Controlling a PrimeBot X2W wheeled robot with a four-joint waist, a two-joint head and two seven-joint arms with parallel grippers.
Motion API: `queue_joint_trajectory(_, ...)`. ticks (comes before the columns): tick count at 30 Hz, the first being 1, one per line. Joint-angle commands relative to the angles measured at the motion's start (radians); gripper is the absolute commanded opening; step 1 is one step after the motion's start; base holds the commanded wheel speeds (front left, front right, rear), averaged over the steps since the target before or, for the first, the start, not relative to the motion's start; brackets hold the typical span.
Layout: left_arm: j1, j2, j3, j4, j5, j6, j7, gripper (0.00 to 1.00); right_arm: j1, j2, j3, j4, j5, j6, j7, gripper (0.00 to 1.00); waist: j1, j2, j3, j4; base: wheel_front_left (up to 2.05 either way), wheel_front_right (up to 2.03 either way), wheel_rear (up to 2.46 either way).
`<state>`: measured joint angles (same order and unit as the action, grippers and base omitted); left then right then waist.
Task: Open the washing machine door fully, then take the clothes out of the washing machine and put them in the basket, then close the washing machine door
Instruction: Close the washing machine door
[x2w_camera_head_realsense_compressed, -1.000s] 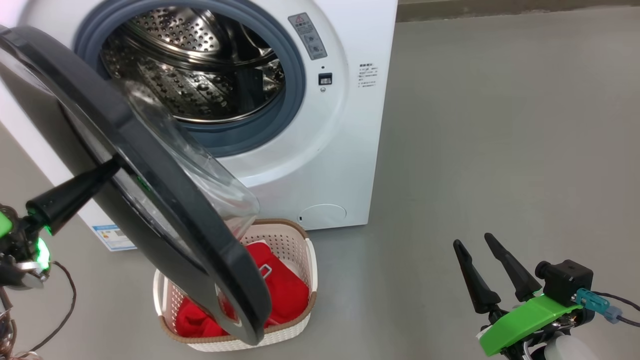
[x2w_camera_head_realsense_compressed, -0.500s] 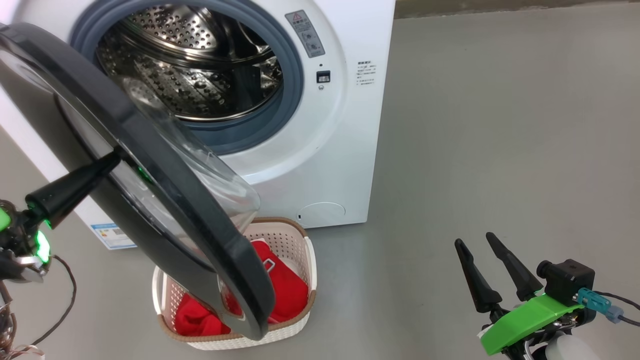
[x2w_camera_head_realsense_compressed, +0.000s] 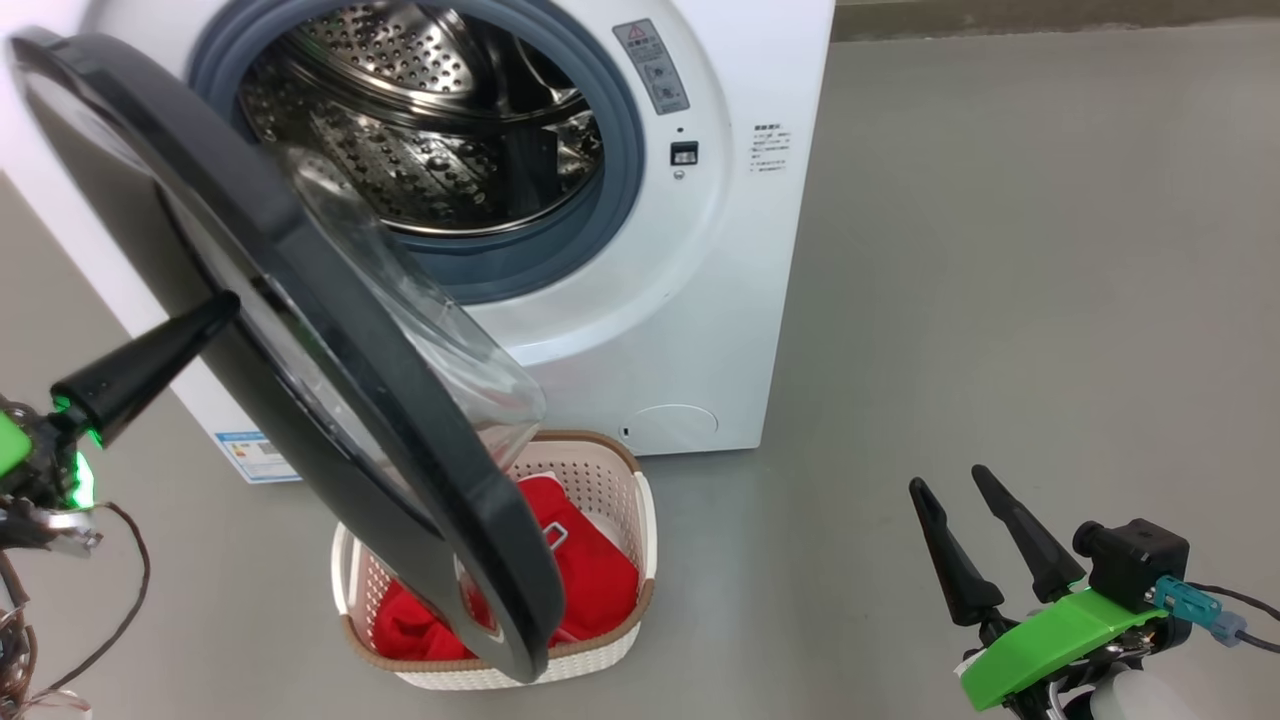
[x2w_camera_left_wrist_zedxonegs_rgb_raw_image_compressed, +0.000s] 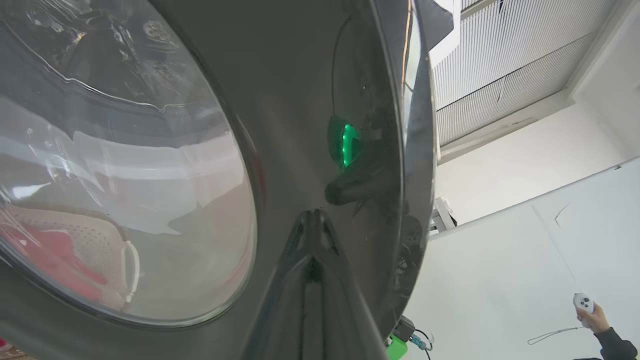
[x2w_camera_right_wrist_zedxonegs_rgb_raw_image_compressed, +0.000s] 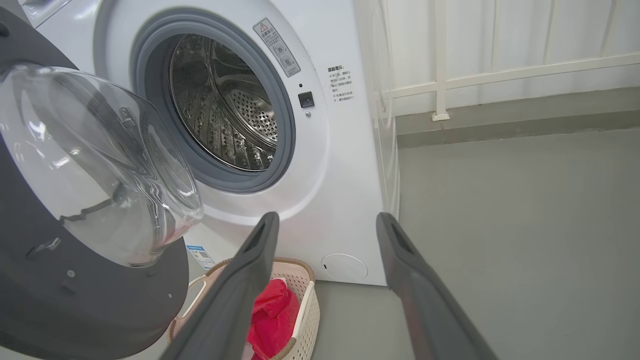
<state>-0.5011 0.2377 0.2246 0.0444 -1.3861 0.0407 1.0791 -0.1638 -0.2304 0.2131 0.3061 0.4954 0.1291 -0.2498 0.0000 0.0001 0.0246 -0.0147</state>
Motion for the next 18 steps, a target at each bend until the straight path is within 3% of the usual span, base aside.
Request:
queue_joint_trajectory(1, -0.011, 0.041, 0.031, -0.039, 0.021, -0.024, -0.012, 0.00, -0.018, -0.009, 0.018, -0.020, 0.004, 0.002, -0.012, 1.00, 0.0000, -0.0001, -0.004, 0.006, 0.00, 0.00, 0.00)
queue_joint_trajectory(4, 0.014, 0.038, 0.031, -0.059, 0.033, -0.051, -0.027, 0.04, -0.015, -0.009, 0.018, -0.020, 0.004, 0.002, -0.012, 1.00, 0.0000, -0.0001, -0.010, 0.013, 0.00, 0.00, 0.00)
queue_joint_trajectory(8, 0.053, 0.036, 0.036, -0.080, 0.057, -0.077, -0.051, 0.45, -0.009, -0.010, 0.016, -0.020, 0.004, 0.002, -0.012, 1.00, 0.0000, -0.0001, -0.017, 0.020, 0.00, 0.00, 0.00)
queue_joint_trajectory(9, 0.064, 0.036, 0.036, -0.087, 0.068, -0.085, -0.060, 0.65, -0.008, -0.010, 0.016, -0.020, 0.004, 0.002, -0.012, 1.00, 0.0000, -0.0001, -0.017, 0.021, 0.00, 0.00, 0.00)
queue_joint_trajectory(10, 0.077, 0.038, 0.035, -0.096, 0.082, -0.097, -0.070, 0.96, -0.007, -0.010, 0.016, -0.020, 0.004, 0.002, -0.012, 1.00, 0.0000, -0.0001, -0.018, 0.021, 0.00, 0.00, 0.00)
queue_joint_trajectory(11, 0.093, 0.041, 0.032, -0.106, 0.099, -0.110, -0.081, 1.00, -0.007, -0.010, 0.017, -0.020, 0.003, 0.002, -0.012, 1.00, 0.0000, -0.0001, -0.018, 0.021, 0.00, 0.00, 0.00)
queue_joint_trajectory(18, 0.191, 0.028, 0.023, -0.182, 0.190, -0.165, -0.209, 1.00, -0.006, -0.010, 0.017, -0.024, 0.004, 0.002, -0.012, 1.00, 0.0000, -0.0001, -0.017, 0.021, 0.00, 0.00, 0.00)
